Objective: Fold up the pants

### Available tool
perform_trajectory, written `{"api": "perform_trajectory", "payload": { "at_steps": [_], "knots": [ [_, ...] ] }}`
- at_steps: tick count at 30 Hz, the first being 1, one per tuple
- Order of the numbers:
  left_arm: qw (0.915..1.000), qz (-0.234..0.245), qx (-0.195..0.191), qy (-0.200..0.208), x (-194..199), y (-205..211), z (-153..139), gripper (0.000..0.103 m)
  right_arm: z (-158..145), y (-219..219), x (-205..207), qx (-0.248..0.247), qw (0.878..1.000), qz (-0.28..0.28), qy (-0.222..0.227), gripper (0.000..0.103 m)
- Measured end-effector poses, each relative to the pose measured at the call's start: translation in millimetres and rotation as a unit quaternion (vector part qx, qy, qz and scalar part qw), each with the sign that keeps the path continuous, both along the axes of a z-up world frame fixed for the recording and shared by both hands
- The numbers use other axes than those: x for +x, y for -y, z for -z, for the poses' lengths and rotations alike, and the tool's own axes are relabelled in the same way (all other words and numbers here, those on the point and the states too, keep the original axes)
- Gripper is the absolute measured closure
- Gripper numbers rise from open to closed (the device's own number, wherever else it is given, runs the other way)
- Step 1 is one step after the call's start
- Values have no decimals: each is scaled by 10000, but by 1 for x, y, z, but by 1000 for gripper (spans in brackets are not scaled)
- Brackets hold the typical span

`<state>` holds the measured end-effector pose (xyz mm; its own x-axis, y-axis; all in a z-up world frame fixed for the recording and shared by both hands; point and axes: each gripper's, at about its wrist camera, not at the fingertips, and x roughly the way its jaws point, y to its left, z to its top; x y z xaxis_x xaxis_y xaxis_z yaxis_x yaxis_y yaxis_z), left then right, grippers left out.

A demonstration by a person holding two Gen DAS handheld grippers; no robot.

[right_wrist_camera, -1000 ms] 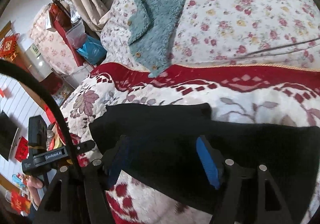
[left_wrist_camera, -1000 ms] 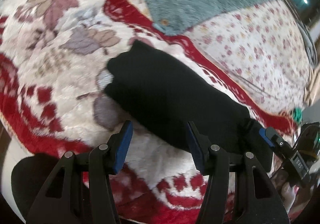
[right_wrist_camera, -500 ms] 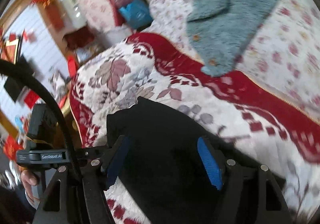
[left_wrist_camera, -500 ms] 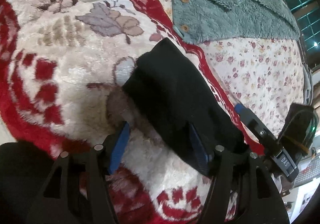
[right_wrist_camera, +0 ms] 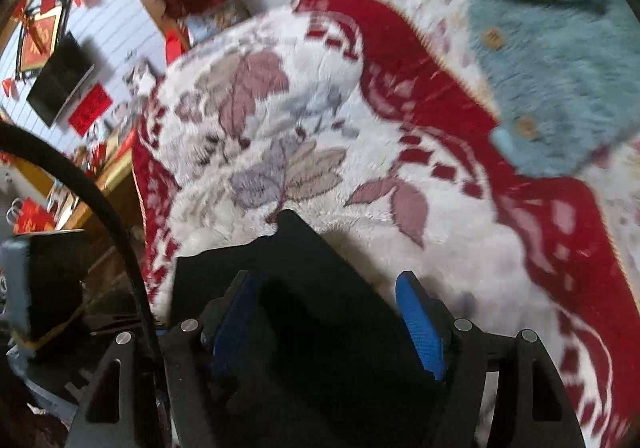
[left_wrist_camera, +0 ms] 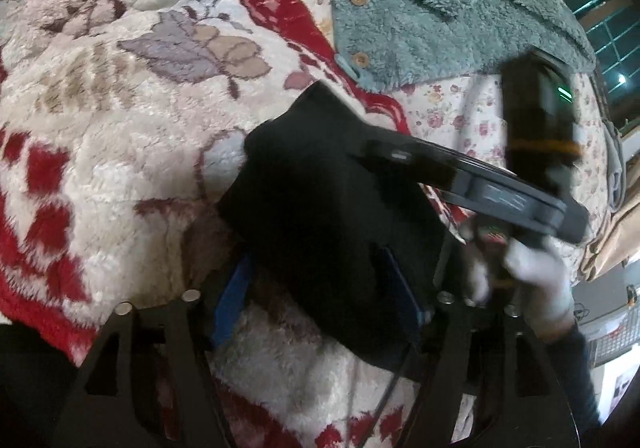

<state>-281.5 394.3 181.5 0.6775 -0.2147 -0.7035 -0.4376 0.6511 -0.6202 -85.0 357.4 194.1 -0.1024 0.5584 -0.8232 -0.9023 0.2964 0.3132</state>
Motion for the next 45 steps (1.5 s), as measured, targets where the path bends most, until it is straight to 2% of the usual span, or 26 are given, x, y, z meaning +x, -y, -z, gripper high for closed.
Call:
{"api": "perform_trajectory", "payload": {
  "at_steps": [1, 2, 3, 4, 5, 7, 8, 12, 15, 18, 22, 27, 30, 35, 37, 40, 41, 42, 43, 44, 45],
  "knots": [
    [10000, -27, -7, 42, 1, -1, 0, 34, 5, -7, 3, 1, 9999, -103, -131, 33],
    [9999, -32, -13, 99, 3, -1, 1, 34, 9, -10, 4, 25, 9997, -146, -197, 40],
    [9999, -3, -12, 142, 4, -2, 1, 35, 14, -16, 4, 30, 9996, -184, -227, 55],
    [9999, 12, 10, 157, 5, -3, 1, 42, 16, -17, 1, -5, 9998, -165, -111, 57],
    [9999, -1, 27, 163, 5, -4, 2, 61, 17, -19, -2, -29, 9999, -156, 65, 64],
    [9999, 10, -83, 140, 7, -8, 6, 68, 13, -17, -4, 131, 9998, -116, 85, 72],
    [9997, -1, -186, 184, 7, -10, 6, 74, 9, -15, -3, 238, 9997, -69, 56, 79],
    [9990, 38, -115, 441, 3, -8, -9, 83, -21, 6, -6, 807, 9966, 189, -39, 84],
    [9963, 158, 322, 780, -4, 8, -39, 84, -56, 34, -14, 1258, 9914, 348, 7, 85],
    [9891, 422, 793, 1170, -8, 37, -77, 84, -90, 68, -21, 1637, 9851, 520, 113, 85],
    [9763, 990, 994, 1647, -7, 80, -117, 84, -132, 139, -30, 2163, 9713, 970, 218, 85],
    [9562, 1823, 1100, 2008, -1, 148, -147, 84, -157, 235, -42, 2668, 9508, 1539, 345, 85],
    [9469, 2329, 1055, 1951, 10, 195, -146, 84, -153, 296, -49, 2896, 9350, 2020, 321, 85],
    [9326, 3025, 1073, 1650, 33, 280, -123, 84, -121, 387, -57, 2957, 9097, 2907, 207, 85],
    [9315, 3155, 1184, 1368, 44, 309, -103, 84, -97, 418, -56, 2814, 9005, 3312, 132, 85],
    [9317, 3293, 1255, 873, 53, 332, -78, 84, -57, 453, -50, 2585, 8788, 4010, -96, 85],
    [9307, 3338, 1284, 764, 53, 335, -74, 84, -48, 462, -52, 2467, 8732, 4202, -138, 79],
    [9297, 3360, 1327, 722, 52, 337, -74, 83, -40, 469, -53, 2372, 8681, 4358, -171, 64],
    [9289, 3369, 1353, 725, 49, 337, -76, 82, -36, 477, -56, 2333, 8636, 4466, -171, 56],
    [9287, 3373, 1345, 746, 47, 336, -79, 74, -35, 483, -59, 2302, 8600, 4552, -146, 49],
    [9284, 3418, 1214, 810, 47, 335, -83, 67, -34, 491, -61, 2273, 8557, 4647, -114, 49]
  ]
}}
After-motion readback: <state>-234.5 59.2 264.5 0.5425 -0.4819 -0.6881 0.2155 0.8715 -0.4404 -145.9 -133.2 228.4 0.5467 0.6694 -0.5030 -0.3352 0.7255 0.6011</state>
